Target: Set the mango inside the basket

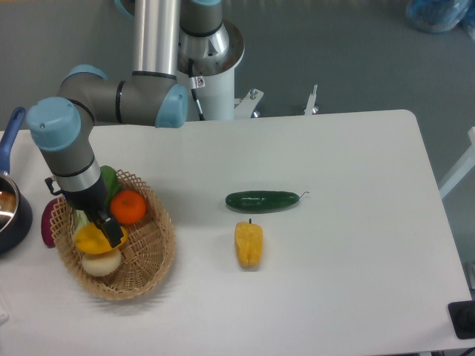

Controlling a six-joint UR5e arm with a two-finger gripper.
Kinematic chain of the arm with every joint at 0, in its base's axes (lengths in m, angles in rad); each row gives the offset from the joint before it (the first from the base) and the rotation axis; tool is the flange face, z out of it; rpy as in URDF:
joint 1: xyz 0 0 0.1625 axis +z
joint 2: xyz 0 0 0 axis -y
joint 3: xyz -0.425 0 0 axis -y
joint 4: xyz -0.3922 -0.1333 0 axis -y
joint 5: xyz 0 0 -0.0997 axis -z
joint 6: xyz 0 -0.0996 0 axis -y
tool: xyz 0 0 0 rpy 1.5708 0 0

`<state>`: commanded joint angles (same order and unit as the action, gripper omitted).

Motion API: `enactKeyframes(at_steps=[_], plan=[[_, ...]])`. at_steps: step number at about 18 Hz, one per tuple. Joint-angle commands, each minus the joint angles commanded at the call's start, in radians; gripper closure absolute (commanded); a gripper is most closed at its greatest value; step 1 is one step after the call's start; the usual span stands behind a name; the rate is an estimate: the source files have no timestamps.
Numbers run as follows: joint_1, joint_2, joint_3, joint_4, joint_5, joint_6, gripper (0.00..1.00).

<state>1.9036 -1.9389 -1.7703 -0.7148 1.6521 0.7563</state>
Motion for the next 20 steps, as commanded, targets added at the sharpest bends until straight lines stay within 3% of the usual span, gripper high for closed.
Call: enactKeyframes(at_steps=[3,7,15,20], plan=[[0.029,0.038,0.003,-0.002,0.003,-0.009,0.00],[0.135,0.112,0.003,-0.003,0.002,-0.020,0.00],[0.391,0.118,-0.014,-0.006,-0.009,0.003,0.00],[0.537,0.103,-0.012,-0.009,-0.011,0.210,0.00]])
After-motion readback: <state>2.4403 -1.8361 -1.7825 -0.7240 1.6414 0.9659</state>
